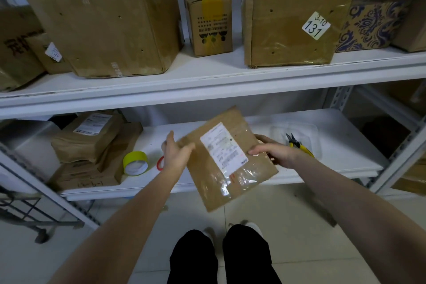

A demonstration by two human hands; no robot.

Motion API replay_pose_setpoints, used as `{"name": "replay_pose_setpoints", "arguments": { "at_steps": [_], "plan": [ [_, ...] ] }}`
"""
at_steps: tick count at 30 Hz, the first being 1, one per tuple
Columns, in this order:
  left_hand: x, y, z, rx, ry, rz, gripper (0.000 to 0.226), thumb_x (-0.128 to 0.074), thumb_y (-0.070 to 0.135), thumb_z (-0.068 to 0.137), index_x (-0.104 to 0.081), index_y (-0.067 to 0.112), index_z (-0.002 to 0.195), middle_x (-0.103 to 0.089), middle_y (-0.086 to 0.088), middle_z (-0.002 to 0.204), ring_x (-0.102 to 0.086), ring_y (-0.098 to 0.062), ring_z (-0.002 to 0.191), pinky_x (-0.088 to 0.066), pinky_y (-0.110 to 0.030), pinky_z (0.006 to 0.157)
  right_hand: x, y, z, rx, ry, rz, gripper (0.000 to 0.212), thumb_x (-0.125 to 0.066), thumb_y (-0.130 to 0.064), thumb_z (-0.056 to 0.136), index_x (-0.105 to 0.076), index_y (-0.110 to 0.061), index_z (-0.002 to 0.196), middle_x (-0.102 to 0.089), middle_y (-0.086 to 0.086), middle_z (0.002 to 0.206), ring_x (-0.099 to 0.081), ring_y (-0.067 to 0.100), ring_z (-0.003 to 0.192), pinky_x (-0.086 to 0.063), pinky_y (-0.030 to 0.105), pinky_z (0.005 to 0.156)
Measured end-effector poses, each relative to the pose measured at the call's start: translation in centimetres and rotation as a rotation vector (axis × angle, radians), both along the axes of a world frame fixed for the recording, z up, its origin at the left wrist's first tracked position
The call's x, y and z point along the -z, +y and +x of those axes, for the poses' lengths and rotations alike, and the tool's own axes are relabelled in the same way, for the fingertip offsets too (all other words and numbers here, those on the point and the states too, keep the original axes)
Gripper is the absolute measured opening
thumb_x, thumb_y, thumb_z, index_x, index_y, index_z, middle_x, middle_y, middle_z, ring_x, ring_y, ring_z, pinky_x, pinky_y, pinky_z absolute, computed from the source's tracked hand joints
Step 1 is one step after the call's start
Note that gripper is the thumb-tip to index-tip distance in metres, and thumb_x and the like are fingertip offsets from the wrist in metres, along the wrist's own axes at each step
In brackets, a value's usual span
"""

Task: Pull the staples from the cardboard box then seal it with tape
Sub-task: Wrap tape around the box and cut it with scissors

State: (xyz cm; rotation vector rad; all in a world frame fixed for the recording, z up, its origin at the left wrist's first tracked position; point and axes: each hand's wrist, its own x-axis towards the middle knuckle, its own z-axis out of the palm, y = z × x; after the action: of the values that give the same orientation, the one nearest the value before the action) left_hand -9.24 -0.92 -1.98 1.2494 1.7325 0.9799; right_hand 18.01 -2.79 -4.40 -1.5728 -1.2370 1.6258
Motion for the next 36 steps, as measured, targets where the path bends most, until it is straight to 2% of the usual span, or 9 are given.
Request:
{"name": "replay_pose_setpoints", "arguments": {
  "at_steps": [5, 9, 11, 14, 17, 21, 25, 31, 36],
  "plan": [
    [-2.8, 1.2, 0.9, 0.409, 0.496, 0.27, 0.111, -0.082, 0.043, 0.066, -0.014, 0.024, 0.151, -0.013, -0.005, 0.156, -0.015, -0.027, 0.144, -0.018, -0.047, 0.118, -4.9, 2.0, -2.4, -0.447, -0.534, 0.163, 0.102, -0.085, -0.027, 0.066, -0.023, -0.039, 0.147, -0.034, -0.008, 0.147, -0.043, 0.018, 0.127, -0.045, 0.034, 0.098],
    [-5.1, 1.3, 1.8, 0.894, 1.095, 0.107, 0.124, -0.078, 0.062, 0.057, -0.001, 0.036, 0.151, -0.001, -0.003, 0.16, 0.012, -0.026, 0.147, 0.005, -0.06, 0.114, -7.4, 2.7, -5.2, -0.642, -0.781, 0.238, 0.111, -0.086, -0.031, 0.062, -0.017, -0.042, 0.148, -0.026, -0.006, 0.153, -0.033, 0.022, 0.136, -0.04, 0.04, 0.105],
    [-5.5, 1.5, 1.8, 0.963, 1.148, -0.052, 0.13, -0.078, 0.065, 0.054, 0.007, 0.039, 0.149, -0.006, -0.004, 0.16, 0.007, -0.027, 0.147, 0.004, -0.06, 0.115, -8.2, 2.8, -6.2, -0.728, -0.832, 0.267, 0.11, -0.087, -0.031, 0.059, -0.02, -0.044, 0.146, -0.029, -0.007, 0.151, -0.035, 0.023, 0.134, -0.042, 0.043, 0.104],
    [-5.4, 1.5, 1.5, 0.977, 1.06, -0.176, 0.129, -0.08, 0.06, 0.052, 0.006, 0.044, 0.146, -0.029, -0.003, 0.146, -0.029, -0.027, 0.135, -0.023, -0.051, 0.112, -8.4, 2.7, -6.8, -0.772, -0.85, 0.278, 0.109, -0.087, -0.033, 0.058, -0.023, -0.045, 0.145, -0.031, -0.008, 0.148, -0.036, 0.022, 0.134, -0.041, 0.044, 0.105],
    [-4.9, 1.1, 0.8, 0.92, 0.977, -0.155, 0.117, -0.079, 0.058, 0.048, -0.011, 0.047, 0.142, -0.036, -0.002, 0.129, -0.034, -0.022, 0.121, -0.038, -0.046, 0.103, -7.8, 2.0, -6.5, -0.709, -0.914, 0.406, 0.104, -0.086, -0.045, 0.059, -0.027, -0.042, 0.145, -0.029, -0.006, 0.151, -0.027, 0.02, 0.14, -0.019, 0.052, 0.115],
    [-4.4, 0.2, -1.2, 0.704, 0.434, -0.346, 0.064, -0.081, 0.046, 0.06, -0.048, 0.038, 0.114, -0.059, 0.003, 0.11, -0.059, -0.02, 0.102, -0.052, -0.035, 0.084, -6.0, 1.2, -4.3, -0.178, -0.955, 0.676, 0.095, -0.077, -0.053, 0.07, -0.031, -0.021, 0.147, -0.031, 0.006, 0.15, -0.025, 0.026, 0.141, -0.017, 0.052, 0.115],
    [-3.3, -0.5, -2.9, 0.474, -0.049, -0.488, 0.054, -0.077, 0.038, 0.065, -0.064, 0.015, 0.111, -0.072, -0.008, 0.099, -0.067, -0.025, 0.088, -0.055, -0.035, 0.073, -3.0, 0.3, -2.7, 0.351, -0.556, 0.405, 0.083, -0.071, -0.044, 0.082, -0.029, -0.007, 0.144, -0.033, 0.015, 0.146, -0.035, 0.031, 0.135, -0.033, 0.039, 0.106],
    [0.1, 0.5, -3.6, 0.203, -0.319, -0.542, 0.091, -0.087, 0.053, 0.034, -0.063, 0.027, 0.118, -0.066, -0.007, 0.121, -0.059, -0.03, 0.114, -0.041, -0.048, 0.1, 1.3, -1.0, -2.3, 0.176, 0.017, -0.025, 0.069, -0.071, -0.05, 0.079, -0.043, -0.016, 0.132, -0.058, 0.004, 0.124, -0.059, 0.025, 0.11, -0.045, 0.049, 0.1],
    [1.0, 0.8, -2.0, 0.116, -0.544, -0.494, 0.073, -0.08, 0.055, 0.061, -0.057, 0.025, 0.123, -0.067, -0.012, 0.115, -0.063, -0.034, 0.105, -0.054, -0.051, 0.081, 1.8, 0.0, -2.6, 0.272, 0.11, 0.07, 0.035, -0.065, -0.027, 0.089, -0.049, -0.023, 0.12, -0.061, -0.002, 0.114, -0.058, 0.019, 0.107, -0.047, 0.041, 0.097]
  ]
}}
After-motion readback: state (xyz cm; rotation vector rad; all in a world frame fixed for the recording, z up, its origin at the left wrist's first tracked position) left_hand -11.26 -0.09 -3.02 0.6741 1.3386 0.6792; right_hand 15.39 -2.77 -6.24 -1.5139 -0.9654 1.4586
